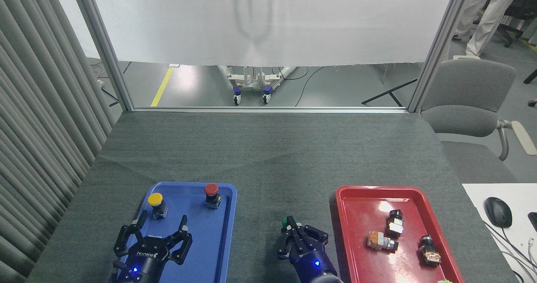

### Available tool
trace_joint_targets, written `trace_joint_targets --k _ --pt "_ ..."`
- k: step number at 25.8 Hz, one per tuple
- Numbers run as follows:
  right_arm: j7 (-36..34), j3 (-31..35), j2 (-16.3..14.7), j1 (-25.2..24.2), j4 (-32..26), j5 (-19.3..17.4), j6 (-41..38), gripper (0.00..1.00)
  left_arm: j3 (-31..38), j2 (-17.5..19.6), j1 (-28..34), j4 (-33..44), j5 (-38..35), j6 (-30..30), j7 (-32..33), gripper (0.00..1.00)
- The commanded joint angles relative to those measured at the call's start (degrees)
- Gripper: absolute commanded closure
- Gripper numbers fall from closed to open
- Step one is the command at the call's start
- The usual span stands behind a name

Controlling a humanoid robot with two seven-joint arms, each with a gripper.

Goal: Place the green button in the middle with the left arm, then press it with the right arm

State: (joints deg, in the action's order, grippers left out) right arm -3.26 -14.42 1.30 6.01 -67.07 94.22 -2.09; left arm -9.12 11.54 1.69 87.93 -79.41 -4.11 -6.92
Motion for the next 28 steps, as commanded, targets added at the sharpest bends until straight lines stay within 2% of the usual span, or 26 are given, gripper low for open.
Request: trace_joint_targets --k 1,8,9,11,12,13,14,15,18,23,25,28 --pt "3.2 0.0 0.0 0.0 0.5 0.0 0.8 1.00 0.1 0.0 0.0 0.3 0.1 0.2 0.3 0.00" --pt "1.3 0.0 0.0 -0.3 -6.0 -1.8 1.1 1.00 0.1 0.2 0.3 0.2 0.2 0.2 0.5 0.00" --pt "0.8 0.0 -0.2 -0.5 -6.7 -1.9 1.1 0.96 0.1 0.2 0.3 0.2 0.2 0.2 0.5 0.00" --pt "-0.6 0.5 -0.5 -1.2 -8.4 -2.9 1.0 0.77 0.1 0.3 0.4 0.1 0.2 0.2 0.5 0.00" --pt "-1.2 0.9 -0.8 -1.6 -9.3 -3.7 0.9 0.59 0.1 0.2 0.4 0.2 0.2 0.2 0.5 0.00" --pt "-2.1 1.5 -1.4 -2.3 -10.0 -4.4 1.0 0.33 0.1 0.2 0.4 0.2 0.2 0.2 0.5 0.00" --pt "-3.1 3.3 -2.4 -3.0 -11.1 -5.3 0.9 0.13 0.1 0.1 0.4 0.2 0.2 0.2 0.5 0.00" --pt "-4.0 5.4 -3.0 -4.0 -12.3 -5.9 0.7 0.03 0.1 -0.1 0.4 0.2 0.2 0.2 0.4 0.00" --pt "-5.4 11.0 -3.8 -8.2 -16.9 -6.2 -0.9 0.00 0.2 -0.3 0.7 0.3 0.1 0.1 0.5 0.00" --pt "-5.1 18.9 -7.3 -13.7 -22.5 -6.4 -4.9 0.00 0.2 -0.5 0.5 0.4 0.1 0.1 0.5 0.00" --pt "-5.1 20.1 -7.7 -15.4 -23.3 -7.6 -4.8 0.00 0.2 -0.8 0.4 0.4 0.1 0.1 0.6 0.00" --pt "-4.9 20.5 -8.1 -17.3 -23.7 -11.6 -4.7 0.00 0.2 -0.9 0.2 0.4 0.1 0.2 0.7 0.00"
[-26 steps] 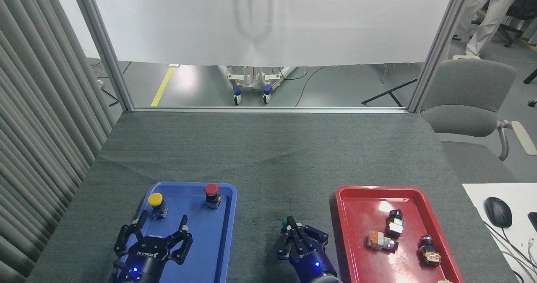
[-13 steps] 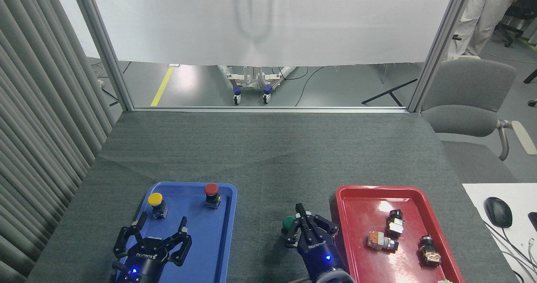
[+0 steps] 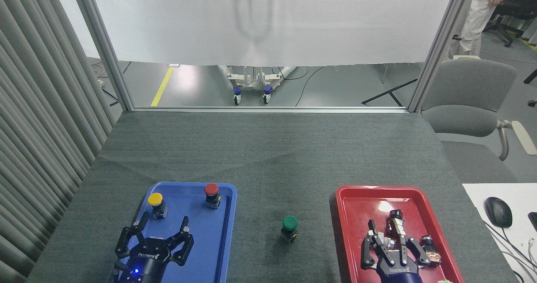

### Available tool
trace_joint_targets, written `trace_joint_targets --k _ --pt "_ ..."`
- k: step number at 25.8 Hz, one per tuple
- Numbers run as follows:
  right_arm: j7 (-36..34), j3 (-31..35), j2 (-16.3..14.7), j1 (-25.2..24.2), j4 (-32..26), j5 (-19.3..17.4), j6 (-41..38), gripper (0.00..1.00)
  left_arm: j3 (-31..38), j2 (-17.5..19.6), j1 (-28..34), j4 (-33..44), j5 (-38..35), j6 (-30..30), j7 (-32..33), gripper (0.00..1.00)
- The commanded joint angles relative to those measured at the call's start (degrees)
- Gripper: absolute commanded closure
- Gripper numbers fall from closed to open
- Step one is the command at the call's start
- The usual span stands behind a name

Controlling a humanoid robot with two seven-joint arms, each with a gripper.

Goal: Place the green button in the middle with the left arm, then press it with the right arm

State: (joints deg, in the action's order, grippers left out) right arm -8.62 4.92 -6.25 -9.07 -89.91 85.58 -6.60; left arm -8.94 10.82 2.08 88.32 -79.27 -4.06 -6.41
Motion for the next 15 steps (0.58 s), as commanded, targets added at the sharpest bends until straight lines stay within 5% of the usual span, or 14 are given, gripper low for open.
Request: trace_joint_targets --k 1,15 --pt "0.4 1.1 -0.4 -2.5 -0.9 -3.4 -0.2 0.00 0.0 -0.2 -0.1 0.0 0.0 0.1 0.2 0.00" --pt "0.5 2.4 -2.1 -3.7 -1.1 -3.7 -3.3 0.00 0.1 -0.2 -0.8 -0.1 0.1 0.1 0.3 0.00"
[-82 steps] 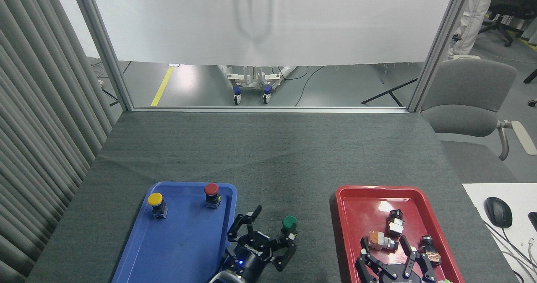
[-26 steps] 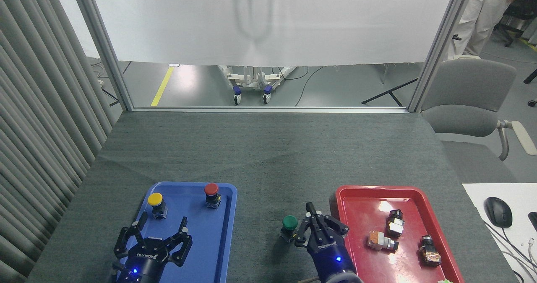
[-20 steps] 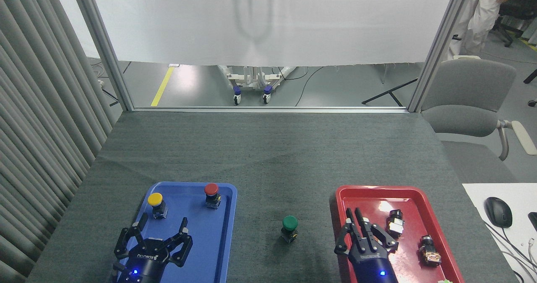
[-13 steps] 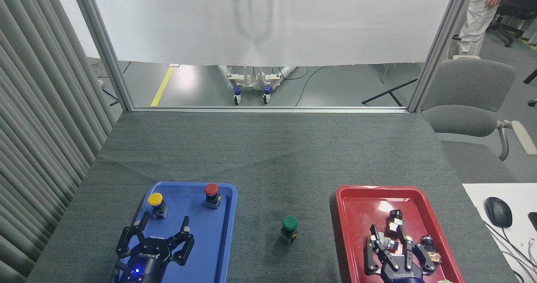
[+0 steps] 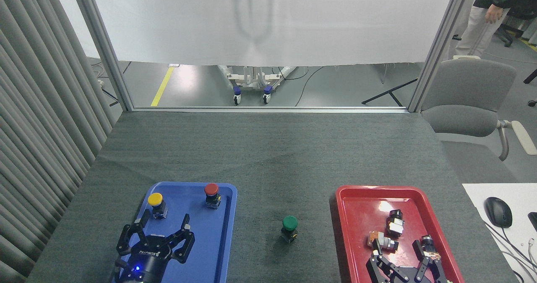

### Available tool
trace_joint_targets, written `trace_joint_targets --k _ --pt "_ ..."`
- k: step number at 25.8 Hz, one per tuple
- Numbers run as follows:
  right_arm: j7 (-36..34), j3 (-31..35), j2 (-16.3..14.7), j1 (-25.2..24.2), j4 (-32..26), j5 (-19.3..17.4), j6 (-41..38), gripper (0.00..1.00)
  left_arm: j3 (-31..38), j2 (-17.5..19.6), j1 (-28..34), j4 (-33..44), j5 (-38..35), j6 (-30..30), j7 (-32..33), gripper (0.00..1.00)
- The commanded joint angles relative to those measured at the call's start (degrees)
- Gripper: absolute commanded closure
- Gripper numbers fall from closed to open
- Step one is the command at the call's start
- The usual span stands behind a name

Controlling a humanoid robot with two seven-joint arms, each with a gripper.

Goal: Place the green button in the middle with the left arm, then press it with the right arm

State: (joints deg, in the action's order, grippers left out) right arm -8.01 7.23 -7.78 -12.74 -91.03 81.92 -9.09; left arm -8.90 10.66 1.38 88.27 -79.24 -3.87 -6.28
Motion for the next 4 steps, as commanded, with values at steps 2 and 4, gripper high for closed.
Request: trace_joint_targets --k 2,4 --pt "-0.1 0.1 -0.6 0.2 -0.1 0.0 -0.8 0.00 0.0 0.0 -0.1 0.0 0.1 0.0 0.1 0.00" --pt "-0.1 0.2 -0.6 0.2 -0.3 0.0 -0.8 0.00 -0.1 0.1 -0.1 0.0 0.2 0.1 0.2 0.00"
